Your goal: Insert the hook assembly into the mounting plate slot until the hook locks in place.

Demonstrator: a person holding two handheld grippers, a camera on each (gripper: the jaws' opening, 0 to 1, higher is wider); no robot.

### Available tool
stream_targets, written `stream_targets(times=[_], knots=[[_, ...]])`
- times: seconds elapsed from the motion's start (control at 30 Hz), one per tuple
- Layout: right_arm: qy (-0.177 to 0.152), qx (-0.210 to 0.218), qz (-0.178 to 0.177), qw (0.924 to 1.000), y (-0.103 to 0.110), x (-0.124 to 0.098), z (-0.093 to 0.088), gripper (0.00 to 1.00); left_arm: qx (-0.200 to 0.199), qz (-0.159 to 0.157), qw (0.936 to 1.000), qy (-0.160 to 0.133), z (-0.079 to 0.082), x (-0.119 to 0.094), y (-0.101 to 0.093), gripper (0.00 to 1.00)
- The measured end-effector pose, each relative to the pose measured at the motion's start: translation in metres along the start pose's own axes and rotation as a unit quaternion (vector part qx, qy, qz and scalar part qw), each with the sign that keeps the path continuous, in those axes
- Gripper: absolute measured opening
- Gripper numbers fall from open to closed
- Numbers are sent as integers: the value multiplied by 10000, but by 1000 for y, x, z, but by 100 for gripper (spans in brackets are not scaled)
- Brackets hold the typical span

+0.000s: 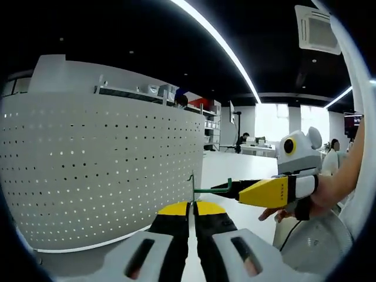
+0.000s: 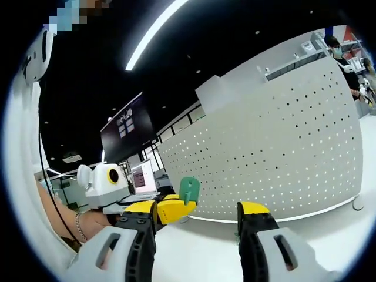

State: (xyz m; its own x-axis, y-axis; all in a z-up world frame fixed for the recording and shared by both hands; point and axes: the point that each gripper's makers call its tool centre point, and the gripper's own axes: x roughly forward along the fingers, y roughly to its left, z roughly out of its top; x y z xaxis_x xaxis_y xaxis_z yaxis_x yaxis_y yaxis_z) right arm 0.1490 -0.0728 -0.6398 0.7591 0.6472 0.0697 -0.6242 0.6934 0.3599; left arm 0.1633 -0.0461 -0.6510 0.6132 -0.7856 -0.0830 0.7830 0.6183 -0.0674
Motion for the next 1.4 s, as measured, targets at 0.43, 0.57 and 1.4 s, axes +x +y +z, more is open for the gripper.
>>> stream_targets(times=[0.43, 0.57, 1.4], knots=[[39, 101, 123, 9999, 6, 7, 2, 30, 4, -43, 10000, -10, 0, 2, -4, 2], [44, 85, 160, 9998, 9, 8, 2, 25, 7, -56, 10000, 11, -1, 2, -5, 2], [-37, 265, 78, 9996, 9, 16, 4, 5, -13, -86, 10000, -7, -1, 4, -9, 2]])
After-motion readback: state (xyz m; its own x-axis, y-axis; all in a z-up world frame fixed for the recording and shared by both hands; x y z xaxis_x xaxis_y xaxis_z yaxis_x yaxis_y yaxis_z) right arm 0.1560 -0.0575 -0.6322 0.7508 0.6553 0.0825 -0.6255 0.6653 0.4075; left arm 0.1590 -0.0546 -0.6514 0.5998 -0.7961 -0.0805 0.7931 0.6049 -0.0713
